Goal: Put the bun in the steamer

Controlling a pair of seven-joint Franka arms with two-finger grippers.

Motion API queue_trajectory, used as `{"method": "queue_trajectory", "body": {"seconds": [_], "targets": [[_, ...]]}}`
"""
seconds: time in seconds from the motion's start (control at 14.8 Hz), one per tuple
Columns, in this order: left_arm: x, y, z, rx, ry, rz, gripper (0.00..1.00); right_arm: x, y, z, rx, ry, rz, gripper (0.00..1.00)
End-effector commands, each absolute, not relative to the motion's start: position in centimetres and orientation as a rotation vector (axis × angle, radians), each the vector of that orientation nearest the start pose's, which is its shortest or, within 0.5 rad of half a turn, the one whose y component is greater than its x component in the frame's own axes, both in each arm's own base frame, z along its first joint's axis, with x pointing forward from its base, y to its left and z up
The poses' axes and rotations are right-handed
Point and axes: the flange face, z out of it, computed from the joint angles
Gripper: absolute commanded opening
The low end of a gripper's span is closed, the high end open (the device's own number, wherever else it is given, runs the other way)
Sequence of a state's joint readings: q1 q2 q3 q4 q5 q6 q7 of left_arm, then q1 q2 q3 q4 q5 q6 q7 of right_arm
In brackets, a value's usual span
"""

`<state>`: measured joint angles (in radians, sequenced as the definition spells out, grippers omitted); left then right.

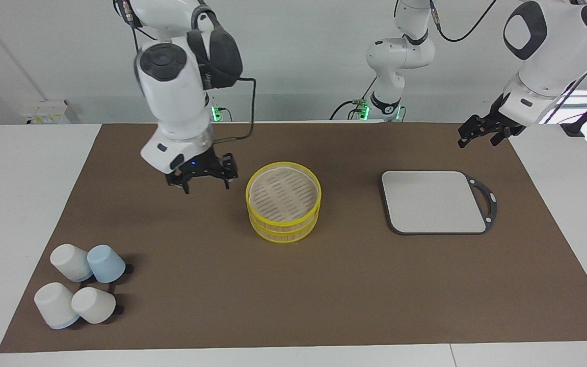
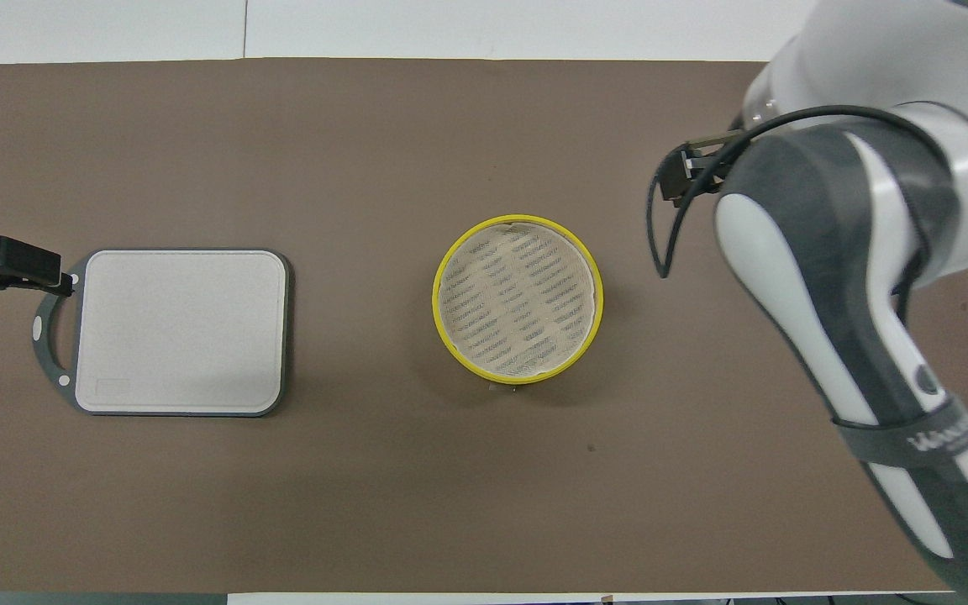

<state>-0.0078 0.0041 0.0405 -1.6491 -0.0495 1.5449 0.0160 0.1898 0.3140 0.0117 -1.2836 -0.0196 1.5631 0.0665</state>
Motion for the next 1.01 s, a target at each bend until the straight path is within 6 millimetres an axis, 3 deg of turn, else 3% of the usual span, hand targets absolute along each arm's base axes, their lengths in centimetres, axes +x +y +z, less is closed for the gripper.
{"method": "queue_trajectory", "body": {"seconds": [0.0,0.2,0.41,0.61,0.95], "targets": [[54.4,1.5,58.2,-3.170,-0.021,0.150,1.00,61.4,5.9,58.0,-3.145,-0.236,0.146,1.00],[54.4,1.5,58.2,-3.170,-0.021,0.150,1.00,58.7,1.0,58.1,-3.146,-0.157,0.158,1.00],[54.4,1.5,58.3,-3.170,-0.021,0.147,1.00,55.4,-0.5,57.3,-3.153,-0.114,0.086,1.00],[54.4,1.5,58.3,-3.170,-0.021,0.147,1.00,55.4,-2.8,57.1,-3.152,-0.116,0.067,1.00],[54.4,1.5,58.2,-3.170,-0.019,0.150,1.00,56.1,-3.2,58.0,-3.148,-0.101,0.059,1.00]]}}
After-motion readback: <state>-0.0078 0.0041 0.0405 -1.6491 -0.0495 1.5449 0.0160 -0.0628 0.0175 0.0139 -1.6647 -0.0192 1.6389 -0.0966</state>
